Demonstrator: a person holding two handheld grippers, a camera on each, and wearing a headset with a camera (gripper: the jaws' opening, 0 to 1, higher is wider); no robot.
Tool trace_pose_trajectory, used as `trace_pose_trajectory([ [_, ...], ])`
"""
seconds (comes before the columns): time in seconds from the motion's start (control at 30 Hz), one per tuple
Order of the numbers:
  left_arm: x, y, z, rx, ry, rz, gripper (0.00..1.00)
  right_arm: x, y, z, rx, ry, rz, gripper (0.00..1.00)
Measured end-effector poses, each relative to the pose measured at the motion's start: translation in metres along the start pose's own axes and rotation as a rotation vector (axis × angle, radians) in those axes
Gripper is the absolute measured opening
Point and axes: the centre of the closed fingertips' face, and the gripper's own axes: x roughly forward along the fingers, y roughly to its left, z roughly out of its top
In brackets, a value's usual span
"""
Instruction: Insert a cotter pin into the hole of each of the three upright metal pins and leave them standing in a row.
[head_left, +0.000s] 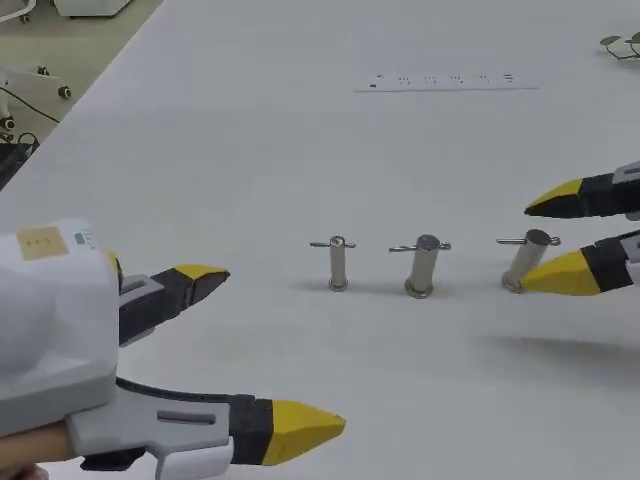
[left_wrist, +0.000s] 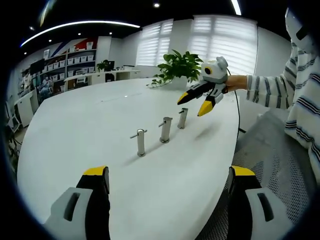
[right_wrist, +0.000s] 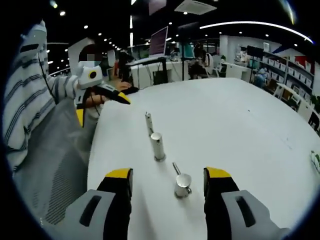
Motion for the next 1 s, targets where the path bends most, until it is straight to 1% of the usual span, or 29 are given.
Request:
trace_pose_trajectory([
  [0.03, 0.0, -0.001, 0.0, -0.018, 0.002, -0.003, 0.99, -0.003, 0.001, 0.0, 0.022, -0.01, -0.013, 0.64],
  [0.07, -0.002, -0.002, 0.001, -0.036, -0.008, 0.003, 0.99, -0.008, 0.001, 0.0, 0.049, -0.027, -0.039, 0.67],
  [0.13, -0.003, -0.002, 0.004, -0.04, -0.03, 0.013, 0.99, -0.015, 0.003, 0.0, 0.087, -0.054, -0.073, 0.71],
  [0.17, -0.003, -0.004, 0.006, -0.06, -0.046, 0.015, 0.99, -0.019, 0.006, -0.001, 0.11, -0.068, -0.086, 0.71],
  [0.2, -0.003, -0.004, 0.006, -0.066, -0.052, 0.014, 0.99, -0.022, 0.007, -0.003, 0.125, -0.071, -0.096, 0.72],
  [0.23, -0.002, -0.005, 0.008, -0.073, -0.06, 0.015, 0.99, -0.025, 0.008, -0.005, 0.144, -0.08, -0.118, 0.72],
  [0.3, -0.001, -0.006, 0.008, -0.074, -0.062, 0.014, 0.99, -0.03, 0.01, -0.01, 0.181, -0.095, -0.147, 0.71],
  [0.4, -0.001, -0.006, 0.01, -0.066, -0.062, 0.018, 0.99, -0.034, 0.016, -0.012, 0.228, -0.119, -0.164, 0.73],
  [0.43, -0.001, -0.005, 0.012, -0.068, -0.07, 0.021, 0.99, -0.035, 0.019, -0.012, 0.242, -0.128, -0.172, 0.74],
  [0.53, -0.002, -0.004, 0.015, -0.074, -0.084, 0.022, 0.99, -0.035, 0.026, -0.011, 0.254, -0.131, -0.185, 0.79],
  [0.67, -0.003, -0.002, 0.014, -0.072, -0.08, 0.029, 0.99, -0.034, 0.034, -0.011, 0.274, -0.128, -0.197, 0.89],
  [0.7, -0.004, -0.002, 0.015, -0.073, -0.082, 0.031, 0.99, -0.033, 0.036, -0.011, 0.275, -0.127, -0.199, 0.9],
  [0.77, -0.006, 0.0, 0.015, -0.081, -0.091, 0.038, 0.99, -0.032, 0.041, -0.017, 0.284, -0.112, -0.191, 0.91],
  [0.8, -0.007, 0.0, 0.015, -0.085, -0.086, 0.044, 0.99, -0.031, 0.044, -0.022, 0.292, -0.098, -0.188, 0.92],
  [0.87, -0.01, -0.001, 0.014, -0.068, -0.075, 0.046, 0.99, -0.03, 0.047, -0.028, 0.307, -0.078, -0.187, 0.95],
  [0.9, -0.011, -0.001, 0.014, -0.07, -0.069, 0.045, 0.99, -0.029, 0.049, -0.032, 0.32, -0.068, -0.185, 0.97],
  [0.97, -0.012, -0.001, 0.014, -0.072, -0.065, 0.045, 0.99, -0.028, 0.053, -0.035, 0.333, -0.067, -0.177, 1.0],
  [1.0, -0.013, -0.001, 0.013, -0.077, -0.064, 0.047, 0.99, -0.028, 0.055, -0.036, 0.335, -0.066, -0.174, 1.0],
])
